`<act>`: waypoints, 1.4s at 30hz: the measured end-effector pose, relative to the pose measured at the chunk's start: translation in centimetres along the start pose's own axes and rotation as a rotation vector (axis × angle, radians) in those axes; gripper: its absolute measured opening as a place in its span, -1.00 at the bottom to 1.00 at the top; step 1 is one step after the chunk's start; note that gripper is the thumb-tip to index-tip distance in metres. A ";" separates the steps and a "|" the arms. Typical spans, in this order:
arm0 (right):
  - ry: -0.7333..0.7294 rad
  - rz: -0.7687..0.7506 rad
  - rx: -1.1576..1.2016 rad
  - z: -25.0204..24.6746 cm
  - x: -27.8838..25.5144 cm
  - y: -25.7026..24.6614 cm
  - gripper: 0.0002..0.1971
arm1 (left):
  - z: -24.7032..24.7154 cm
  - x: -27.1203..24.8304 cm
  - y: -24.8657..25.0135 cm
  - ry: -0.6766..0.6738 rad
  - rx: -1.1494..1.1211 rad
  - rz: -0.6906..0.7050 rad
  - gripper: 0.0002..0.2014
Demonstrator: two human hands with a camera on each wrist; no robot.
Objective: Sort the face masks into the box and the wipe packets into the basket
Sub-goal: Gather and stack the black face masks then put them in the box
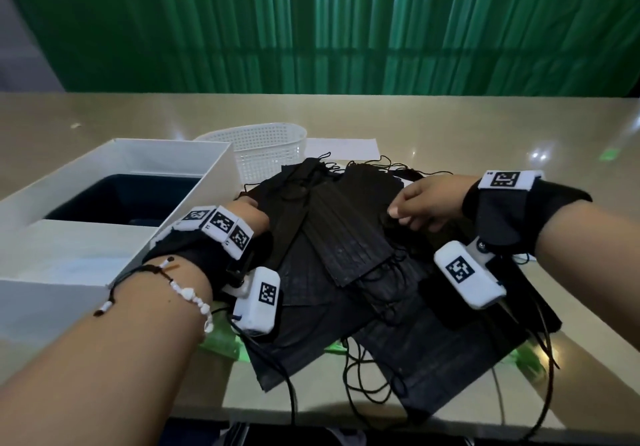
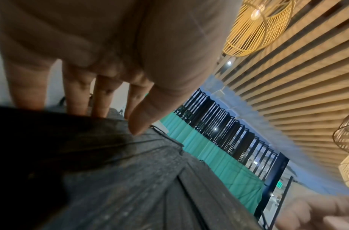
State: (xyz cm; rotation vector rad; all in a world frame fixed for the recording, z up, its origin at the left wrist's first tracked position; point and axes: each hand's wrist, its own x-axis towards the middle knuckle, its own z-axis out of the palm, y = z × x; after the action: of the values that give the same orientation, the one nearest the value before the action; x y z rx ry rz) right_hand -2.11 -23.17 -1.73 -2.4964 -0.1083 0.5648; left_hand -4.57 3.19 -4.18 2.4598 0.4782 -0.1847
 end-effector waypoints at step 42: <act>0.434 -0.162 0.426 -0.6 2.3 -0.5 -0.64 | 1.3 -0.6 1.7 -0.255 -1.213 0.258 -0.72</act>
State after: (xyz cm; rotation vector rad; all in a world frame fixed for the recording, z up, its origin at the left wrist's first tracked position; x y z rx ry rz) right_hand 0.22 -22.61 -1.85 -2.1102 -0.0182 -0.0312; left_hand -4.47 0.95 -4.17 1.2595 0.0783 -0.0583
